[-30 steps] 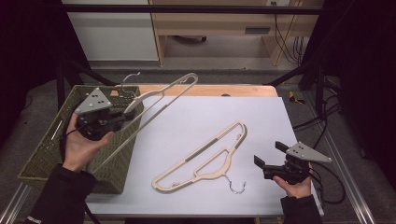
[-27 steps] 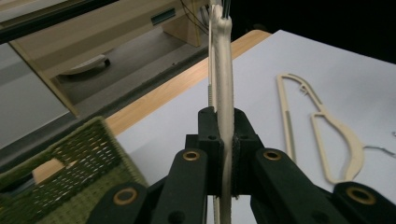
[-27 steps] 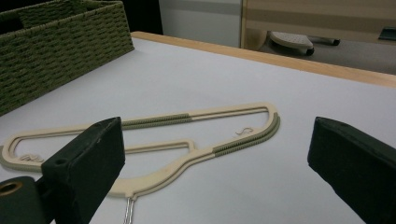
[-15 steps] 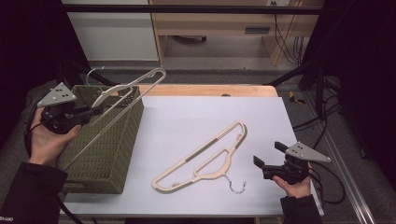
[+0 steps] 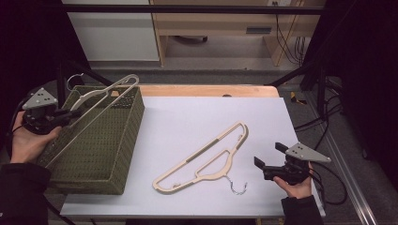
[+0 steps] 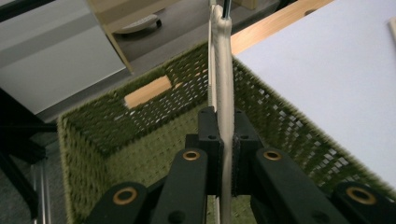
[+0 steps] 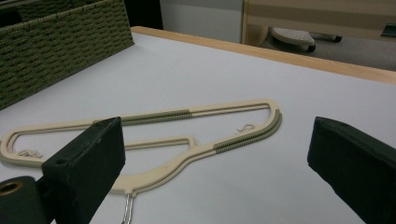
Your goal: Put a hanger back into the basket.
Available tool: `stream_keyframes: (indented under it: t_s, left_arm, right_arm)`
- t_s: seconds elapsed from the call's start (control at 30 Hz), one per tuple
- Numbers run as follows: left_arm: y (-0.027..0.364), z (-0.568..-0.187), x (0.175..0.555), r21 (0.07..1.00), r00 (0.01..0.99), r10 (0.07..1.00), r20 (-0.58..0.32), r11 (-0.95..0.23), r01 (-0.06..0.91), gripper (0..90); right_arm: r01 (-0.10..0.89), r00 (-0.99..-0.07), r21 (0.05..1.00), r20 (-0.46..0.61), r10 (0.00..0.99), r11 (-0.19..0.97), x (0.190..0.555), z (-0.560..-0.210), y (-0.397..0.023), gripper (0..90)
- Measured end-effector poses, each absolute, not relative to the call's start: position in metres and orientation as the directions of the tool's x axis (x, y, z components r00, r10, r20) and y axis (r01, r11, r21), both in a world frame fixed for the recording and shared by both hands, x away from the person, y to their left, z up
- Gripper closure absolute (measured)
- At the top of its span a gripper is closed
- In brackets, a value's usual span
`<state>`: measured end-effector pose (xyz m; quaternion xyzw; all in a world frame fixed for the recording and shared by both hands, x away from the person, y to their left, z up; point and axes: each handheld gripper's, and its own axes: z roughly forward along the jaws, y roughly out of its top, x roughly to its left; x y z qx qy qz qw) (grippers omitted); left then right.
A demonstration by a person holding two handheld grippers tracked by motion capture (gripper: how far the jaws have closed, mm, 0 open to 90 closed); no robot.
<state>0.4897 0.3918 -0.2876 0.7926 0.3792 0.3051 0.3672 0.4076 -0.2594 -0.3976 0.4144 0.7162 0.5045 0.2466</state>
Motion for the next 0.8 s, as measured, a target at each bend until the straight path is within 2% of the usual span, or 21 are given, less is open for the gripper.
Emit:
stream_keyframes:
  t_s: [0.3,0.53,0.8]
  left_arm:
    - [0.409,-0.308,0.491,0.793,0.516,0.831,0.21,-0.453,0.408,85.7]
    - [0.402,-0.325,0.491,0.749,0.517,0.817,0.256,-0.505,0.428,85.7]
    - [0.398,-0.361,0.484,0.797,0.485,0.847,0.216,-0.44,0.414,85.8]
  right_arm:
    - [0.35,-0.531,0.925,0.066,0.845,0.148,0.408,-0.398,-0.259,5.0]
    - [0.35,-0.539,0.923,0.06,0.84,0.159,0.408,-0.399,-0.258,5.2]
    - [0.355,-0.538,0.921,0.064,0.841,0.157,0.408,-0.399,-0.257,5.5]
